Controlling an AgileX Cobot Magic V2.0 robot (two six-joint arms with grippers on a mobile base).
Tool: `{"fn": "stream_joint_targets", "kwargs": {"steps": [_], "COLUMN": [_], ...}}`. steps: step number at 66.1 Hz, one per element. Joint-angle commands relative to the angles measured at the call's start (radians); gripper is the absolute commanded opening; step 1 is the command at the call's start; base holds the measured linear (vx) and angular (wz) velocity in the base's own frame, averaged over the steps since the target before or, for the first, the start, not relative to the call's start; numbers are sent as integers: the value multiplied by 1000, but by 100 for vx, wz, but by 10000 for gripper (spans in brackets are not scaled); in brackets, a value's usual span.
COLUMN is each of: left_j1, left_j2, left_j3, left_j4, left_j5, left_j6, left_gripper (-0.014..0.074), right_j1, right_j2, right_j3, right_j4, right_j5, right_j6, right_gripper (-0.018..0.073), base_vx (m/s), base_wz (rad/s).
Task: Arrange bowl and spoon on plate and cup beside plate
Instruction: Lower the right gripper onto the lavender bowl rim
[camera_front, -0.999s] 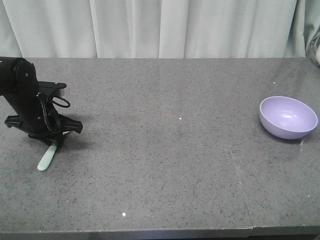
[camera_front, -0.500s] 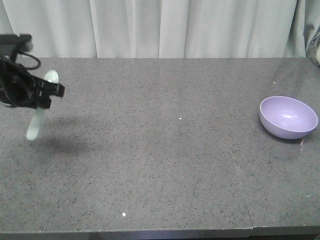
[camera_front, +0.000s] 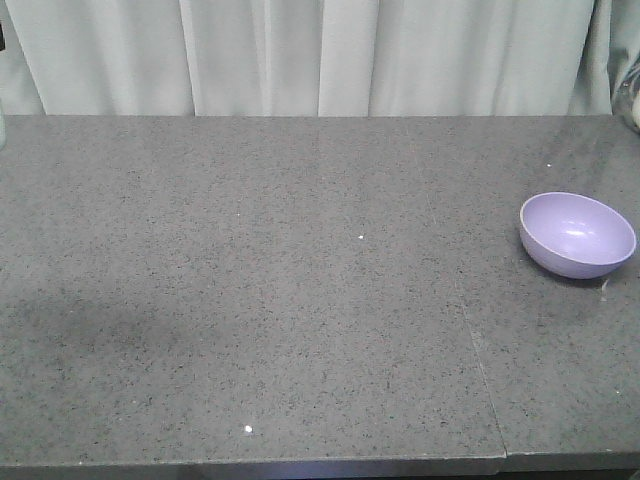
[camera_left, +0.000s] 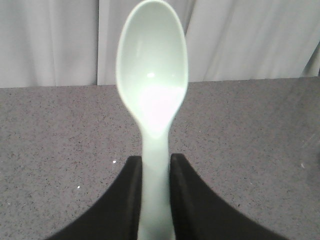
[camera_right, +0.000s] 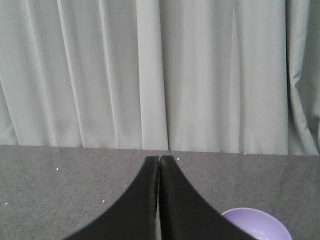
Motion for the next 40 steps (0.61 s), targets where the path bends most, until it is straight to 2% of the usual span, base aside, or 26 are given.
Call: {"fn": "stream_joint_targets", "kwargs": {"steps": [1, 11, 18, 26, 33, 40], "left_j1": [0, 0, 0, 0, 0, 0], "left_j2": [-23, -23, -23, -23, -23, -23], "left_j3": [-27, -27, -27, -27, -27, -27], "left_j4": [-19, -19, -19, -19, -19, -19], "left_j5": [-73, -73, -72, -65, -65, -65], "left_j6": [4, 5, 5, 5, 5, 5], "left_gripper": [-7, -7, -7, -7, -7, -7], "right_j1": [-4, -4, -4, -6, -6, -6], "right_j2": [32, 160, 280, 411, 535, 657], "right_j3": [-46, -188, -327, -477, -579, -643], "right_j4": [-29, -171, -321, -482, -632, -715], "right_j5": [-99, -25, 18, 101, 205, 315], "right_j6": [-8, 101, 203, 307, 409, 479], "right_gripper": [-2, 16, 79, 219, 397, 505], "base_vx": [0, 0, 0, 0, 0, 0], "base_wz": [0, 0, 0, 0, 0, 0]}}
